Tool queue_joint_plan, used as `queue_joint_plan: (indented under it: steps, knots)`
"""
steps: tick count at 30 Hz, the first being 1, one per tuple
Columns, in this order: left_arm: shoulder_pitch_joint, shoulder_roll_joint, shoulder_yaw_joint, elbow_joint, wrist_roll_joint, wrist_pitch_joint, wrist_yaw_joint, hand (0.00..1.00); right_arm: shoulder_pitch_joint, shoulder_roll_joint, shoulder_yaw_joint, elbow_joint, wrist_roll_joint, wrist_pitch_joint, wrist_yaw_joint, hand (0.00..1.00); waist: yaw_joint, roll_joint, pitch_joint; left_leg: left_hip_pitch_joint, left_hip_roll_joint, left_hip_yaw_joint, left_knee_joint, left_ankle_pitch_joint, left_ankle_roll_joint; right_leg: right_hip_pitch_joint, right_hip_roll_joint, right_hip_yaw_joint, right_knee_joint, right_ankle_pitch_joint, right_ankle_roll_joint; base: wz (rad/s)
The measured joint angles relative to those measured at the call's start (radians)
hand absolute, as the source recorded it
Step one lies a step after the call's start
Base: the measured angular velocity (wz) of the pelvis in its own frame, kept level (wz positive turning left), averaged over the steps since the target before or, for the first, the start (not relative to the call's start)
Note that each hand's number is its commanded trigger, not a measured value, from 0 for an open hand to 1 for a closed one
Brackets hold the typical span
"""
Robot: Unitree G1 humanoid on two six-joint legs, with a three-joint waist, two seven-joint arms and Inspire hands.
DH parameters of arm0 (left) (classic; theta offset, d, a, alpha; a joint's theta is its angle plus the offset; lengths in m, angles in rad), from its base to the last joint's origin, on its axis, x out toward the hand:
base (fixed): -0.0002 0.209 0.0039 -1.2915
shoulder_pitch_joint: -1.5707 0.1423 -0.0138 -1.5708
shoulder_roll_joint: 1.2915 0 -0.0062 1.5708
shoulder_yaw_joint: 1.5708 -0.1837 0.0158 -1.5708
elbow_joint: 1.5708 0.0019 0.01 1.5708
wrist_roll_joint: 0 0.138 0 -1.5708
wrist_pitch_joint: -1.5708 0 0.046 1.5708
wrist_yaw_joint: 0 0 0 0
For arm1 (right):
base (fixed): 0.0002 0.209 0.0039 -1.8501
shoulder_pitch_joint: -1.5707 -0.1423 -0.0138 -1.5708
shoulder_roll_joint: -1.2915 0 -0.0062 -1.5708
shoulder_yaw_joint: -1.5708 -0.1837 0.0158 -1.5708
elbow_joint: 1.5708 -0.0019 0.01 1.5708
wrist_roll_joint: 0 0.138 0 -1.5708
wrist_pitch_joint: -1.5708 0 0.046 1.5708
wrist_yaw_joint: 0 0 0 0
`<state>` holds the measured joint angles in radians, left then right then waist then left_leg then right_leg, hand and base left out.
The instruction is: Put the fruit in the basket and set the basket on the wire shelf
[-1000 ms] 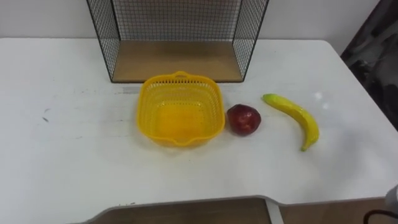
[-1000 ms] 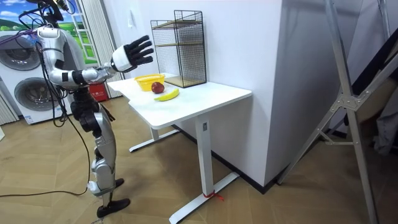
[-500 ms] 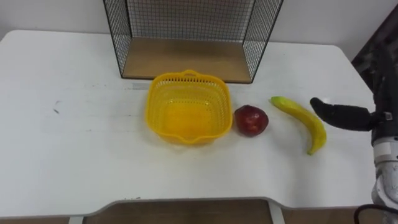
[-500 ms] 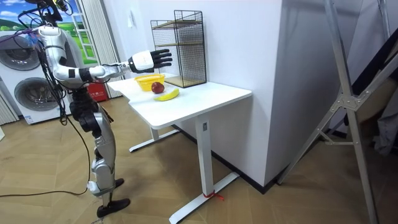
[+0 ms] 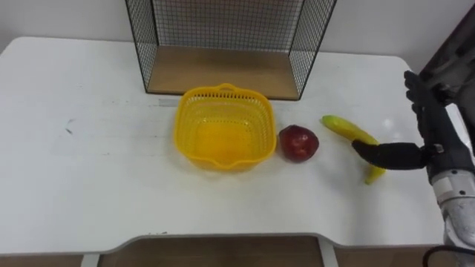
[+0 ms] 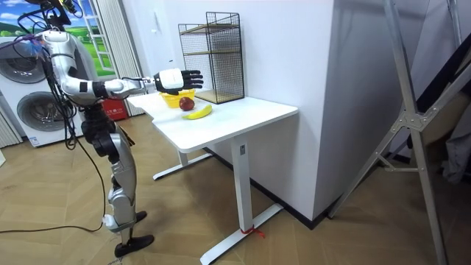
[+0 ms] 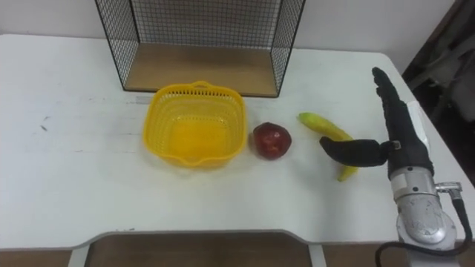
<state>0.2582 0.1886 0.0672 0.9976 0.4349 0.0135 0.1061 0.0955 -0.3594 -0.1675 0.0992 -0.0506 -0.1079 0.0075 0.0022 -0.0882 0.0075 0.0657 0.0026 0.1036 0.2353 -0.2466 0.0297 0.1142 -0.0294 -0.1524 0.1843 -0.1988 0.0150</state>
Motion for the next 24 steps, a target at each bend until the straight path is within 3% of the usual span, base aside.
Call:
queue_joint_plan:
  steps: [15, 24]
  knots:
    - [-0.033, 0.024, -0.015, 0.001, -0.009, -0.015, 0.000, 0.00, -0.030, 0.000, 0.136, 0.048, -0.196, 0.003, 0.086, 0.00, 0.009, -0.004, 0.0009, -0.003, -0.002, -0.025, 0.001, 0.000, 0.000, 0.006, 0.000, -0.012, 0.000, 0.000, 0.000, 0.03]
    - [-0.038, 0.023, -0.044, 0.004, -0.003, -0.014, -0.001, 0.00, -0.049, 0.001, 0.147, 0.048, -0.282, 0.013, 0.115, 0.00, 0.028, -0.001, 0.0028, -0.002, -0.003, -0.028, 0.001, 0.000, 0.000, 0.006, 0.000, -0.014, 0.000, 0.000, 0.000, 0.01]
